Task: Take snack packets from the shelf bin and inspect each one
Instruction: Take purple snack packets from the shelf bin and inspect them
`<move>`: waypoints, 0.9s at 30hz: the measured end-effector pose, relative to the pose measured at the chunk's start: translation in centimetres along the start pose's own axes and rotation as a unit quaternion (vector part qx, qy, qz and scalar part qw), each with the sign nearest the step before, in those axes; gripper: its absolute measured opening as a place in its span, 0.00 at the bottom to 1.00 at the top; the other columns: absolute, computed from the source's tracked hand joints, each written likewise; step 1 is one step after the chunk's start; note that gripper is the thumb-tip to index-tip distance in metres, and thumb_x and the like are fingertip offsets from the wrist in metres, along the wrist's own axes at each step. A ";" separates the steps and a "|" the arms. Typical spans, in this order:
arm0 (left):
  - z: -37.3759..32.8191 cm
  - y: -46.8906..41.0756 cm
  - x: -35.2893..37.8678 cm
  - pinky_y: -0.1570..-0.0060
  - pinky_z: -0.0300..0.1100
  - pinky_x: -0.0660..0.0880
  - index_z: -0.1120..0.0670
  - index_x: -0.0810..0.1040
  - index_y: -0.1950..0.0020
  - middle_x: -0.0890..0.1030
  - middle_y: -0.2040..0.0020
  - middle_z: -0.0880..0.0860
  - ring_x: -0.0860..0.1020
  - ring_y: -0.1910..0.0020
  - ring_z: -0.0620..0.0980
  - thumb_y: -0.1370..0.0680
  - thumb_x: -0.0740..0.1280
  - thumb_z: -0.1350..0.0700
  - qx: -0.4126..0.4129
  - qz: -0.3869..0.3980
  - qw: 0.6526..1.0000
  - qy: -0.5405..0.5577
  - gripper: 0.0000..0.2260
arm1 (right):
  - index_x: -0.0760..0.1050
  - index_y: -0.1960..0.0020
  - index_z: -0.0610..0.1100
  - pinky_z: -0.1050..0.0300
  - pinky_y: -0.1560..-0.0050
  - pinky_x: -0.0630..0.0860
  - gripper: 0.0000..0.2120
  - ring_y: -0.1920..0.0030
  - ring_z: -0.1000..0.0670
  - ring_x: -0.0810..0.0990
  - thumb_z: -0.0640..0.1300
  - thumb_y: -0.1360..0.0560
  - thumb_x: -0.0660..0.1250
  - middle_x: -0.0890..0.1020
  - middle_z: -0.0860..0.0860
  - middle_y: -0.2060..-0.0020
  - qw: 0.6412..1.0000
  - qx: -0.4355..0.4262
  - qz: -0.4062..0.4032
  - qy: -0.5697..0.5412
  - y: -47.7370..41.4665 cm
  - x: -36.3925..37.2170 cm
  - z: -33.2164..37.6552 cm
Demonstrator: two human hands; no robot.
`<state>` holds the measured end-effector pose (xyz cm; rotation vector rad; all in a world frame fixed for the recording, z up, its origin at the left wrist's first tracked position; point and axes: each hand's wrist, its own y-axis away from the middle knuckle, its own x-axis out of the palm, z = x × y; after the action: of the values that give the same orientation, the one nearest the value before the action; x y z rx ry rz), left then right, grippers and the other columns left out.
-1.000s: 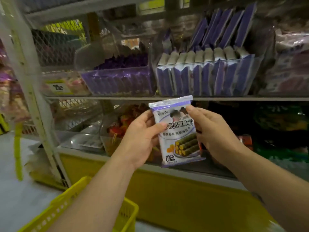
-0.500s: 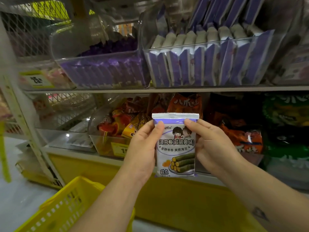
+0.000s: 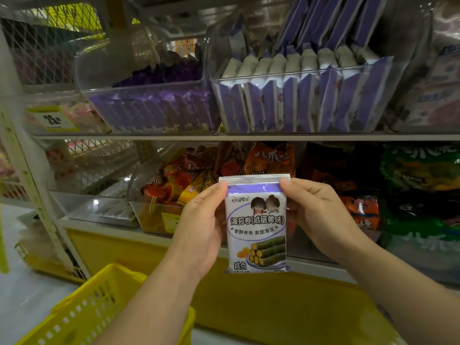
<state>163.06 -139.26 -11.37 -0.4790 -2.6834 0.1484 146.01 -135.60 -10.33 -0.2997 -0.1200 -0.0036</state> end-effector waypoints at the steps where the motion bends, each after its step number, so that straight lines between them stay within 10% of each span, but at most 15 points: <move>1: 0.0 0.0 0.1 0.60 0.47 0.82 0.50 0.86 0.56 0.86 0.55 0.56 0.84 0.57 0.51 0.22 0.62 0.50 -0.006 -0.006 1.000 0.008 0.13 | 0.85 0.52 0.47 0.63 0.63 0.79 0.17 0.55 0.49 0.86 0.55 0.26 0.60 0.87 0.46 0.56 1.000 0.001 0.005 0.029 0.0 -0.3 0.0; 8: -0.7 -0.1 -0.5 0.55 0.56 0.82 0.56 0.81 0.46 0.85 0.49 0.58 0.85 0.52 0.55 0.20 0.61 0.48 -0.060 -0.064 0.994 0.064 0.15 | 0.79 0.41 0.42 0.55 0.50 0.80 0.16 0.45 0.45 0.83 0.49 0.23 0.65 0.83 0.41 0.43 0.943 0.229 0.239 -0.001 1.2 -1.1 -0.2; 18: -1.4 0.4 -2.7 0.57 0.48 0.82 0.51 0.75 0.32 0.81 0.38 0.58 0.83 0.48 0.54 0.24 0.66 0.60 -0.202 0.171 0.964 0.031 0.20 | 0.75 0.37 0.41 0.57 0.63 0.83 0.21 0.52 0.41 0.85 0.52 0.24 0.61 0.83 0.39 0.44 0.942 0.280 0.163 -0.087 1.4 -1.3 0.7; 23: -1.1 0.7 -2.4 0.58 0.49 0.83 0.51 0.72 0.31 0.81 0.39 0.59 0.83 0.49 0.55 0.25 0.64 0.63 -0.191 0.160 0.968 0.043 0.22 | 0.75 0.38 0.43 0.61 0.68 0.80 0.20 0.58 0.44 0.86 0.54 0.24 0.61 0.84 0.40 0.47 0.949 0.269 0.149 -0.072 1.4 -1.3 0.5; 27: -0.1 0.5 -0.9 0.55 0.49 0.81 0.45 0.76 0.36 0.82 0.40 0.51 0.83 0.46 0.50 0.20 0.63 0.64 -0.049 -0.007 0.998 -0.035 0.18 | 0.76 0.41 0.42 0.64 0.70 0.77 0.21 0.68 0.56 0.82 0.55 0.27 0.65 0.85 0.46 0.55 0.984 0.162 0.047 0.060 1.1 -0.4 -0.2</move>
<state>164.02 -139.08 -11.74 -0.4943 -2.7715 0.0293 145.64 -134.60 -10.90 0.0203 0.0151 0.0911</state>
